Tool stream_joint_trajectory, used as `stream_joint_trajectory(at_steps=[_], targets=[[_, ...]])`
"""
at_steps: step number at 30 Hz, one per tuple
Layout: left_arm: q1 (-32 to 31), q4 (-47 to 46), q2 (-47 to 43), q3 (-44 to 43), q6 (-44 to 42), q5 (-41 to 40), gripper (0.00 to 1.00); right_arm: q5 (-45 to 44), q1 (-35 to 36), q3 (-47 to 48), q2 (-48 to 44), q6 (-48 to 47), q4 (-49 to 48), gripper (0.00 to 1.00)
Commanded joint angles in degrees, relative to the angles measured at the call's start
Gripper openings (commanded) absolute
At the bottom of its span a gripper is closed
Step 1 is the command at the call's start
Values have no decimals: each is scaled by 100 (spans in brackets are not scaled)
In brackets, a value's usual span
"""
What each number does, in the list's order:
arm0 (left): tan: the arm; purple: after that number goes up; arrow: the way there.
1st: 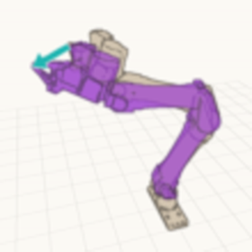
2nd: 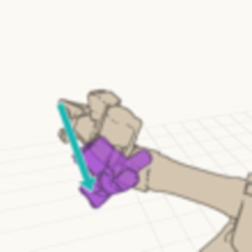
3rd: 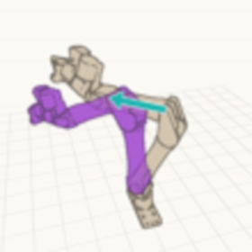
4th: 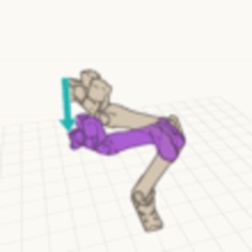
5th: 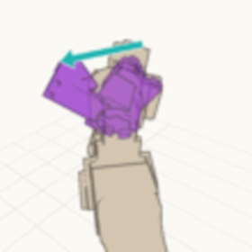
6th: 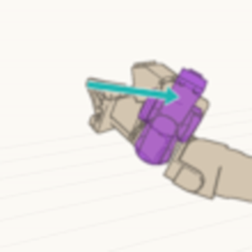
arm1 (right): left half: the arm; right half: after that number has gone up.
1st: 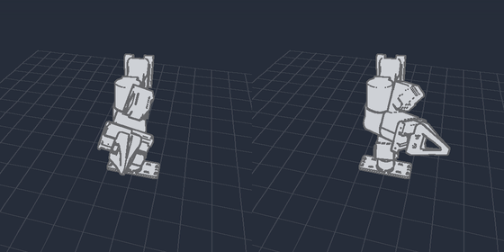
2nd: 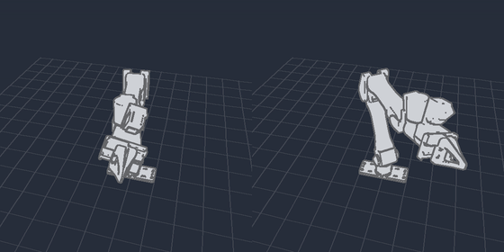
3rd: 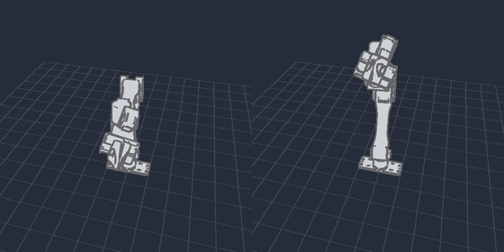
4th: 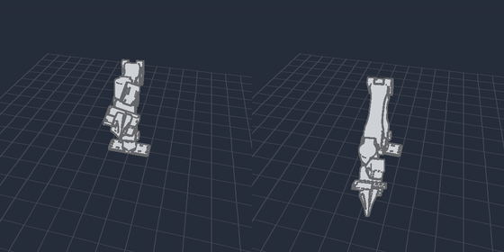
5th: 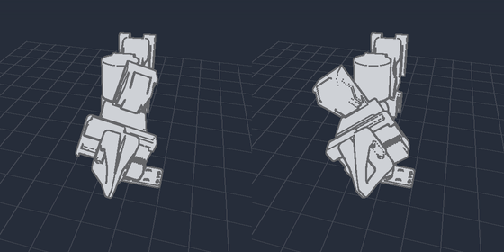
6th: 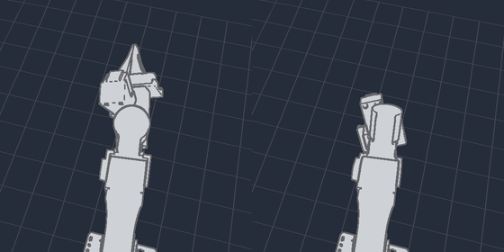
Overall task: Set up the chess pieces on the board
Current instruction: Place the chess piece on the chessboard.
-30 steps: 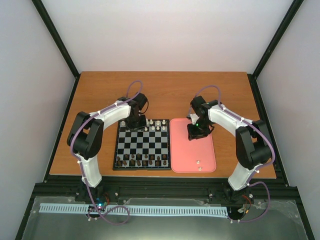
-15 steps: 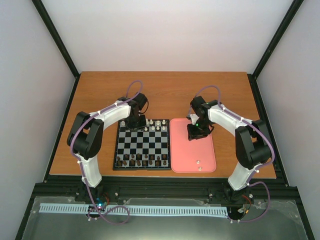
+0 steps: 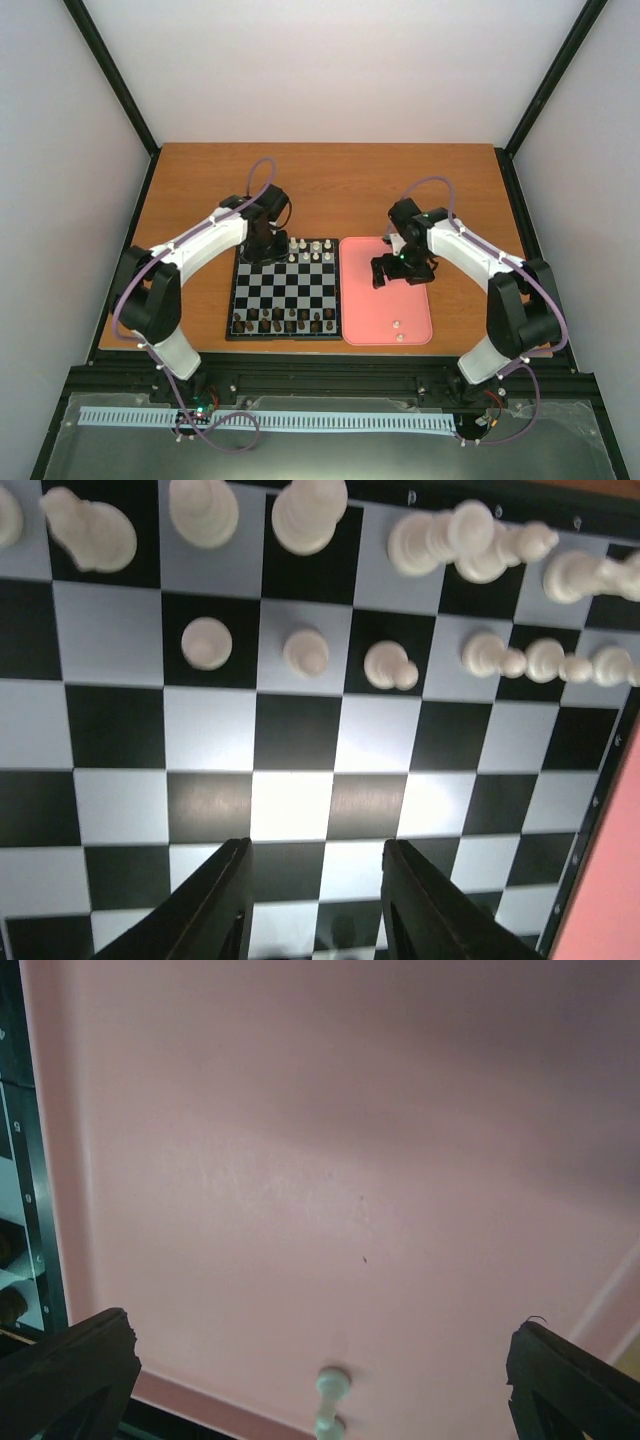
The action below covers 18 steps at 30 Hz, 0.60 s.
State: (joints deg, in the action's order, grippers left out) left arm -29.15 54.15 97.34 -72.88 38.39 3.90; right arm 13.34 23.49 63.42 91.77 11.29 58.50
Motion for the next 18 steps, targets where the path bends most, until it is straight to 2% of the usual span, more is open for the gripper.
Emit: stream_joint_trajectory(at_steps=[1, 7, 11, 12, 15, 16, 18], targets=[[-47, 352, -506, 163, -198, 101, 42, -226, 84, -209, -458, 376, 173, 100], [-47, 579, -943, 227, -371, -5, 57, -212, 545, -668, -878, 839, 149, 99], [-34, 760, -1234, 257, -437, -229, 76, -227, 772, -1245, -1109, 1187, -136, 84], [-24, 763, -1294, 310, -438, -225, 78, -272, 779, -1369, -1131, 1250, -218, 75], [9, 786, -1394, 441, -476, -214, 80, -461, 780, -1601, -1003, 1298, -394, 39], [20, 805, -1420, 468, -500, -221, 80, -499, 780, -1663, -945, 1299, -456, 32], [67, 844, -1484, 491, -539, -259, 81, -563, 780, -1764, -834, 1299, -561, 26]])
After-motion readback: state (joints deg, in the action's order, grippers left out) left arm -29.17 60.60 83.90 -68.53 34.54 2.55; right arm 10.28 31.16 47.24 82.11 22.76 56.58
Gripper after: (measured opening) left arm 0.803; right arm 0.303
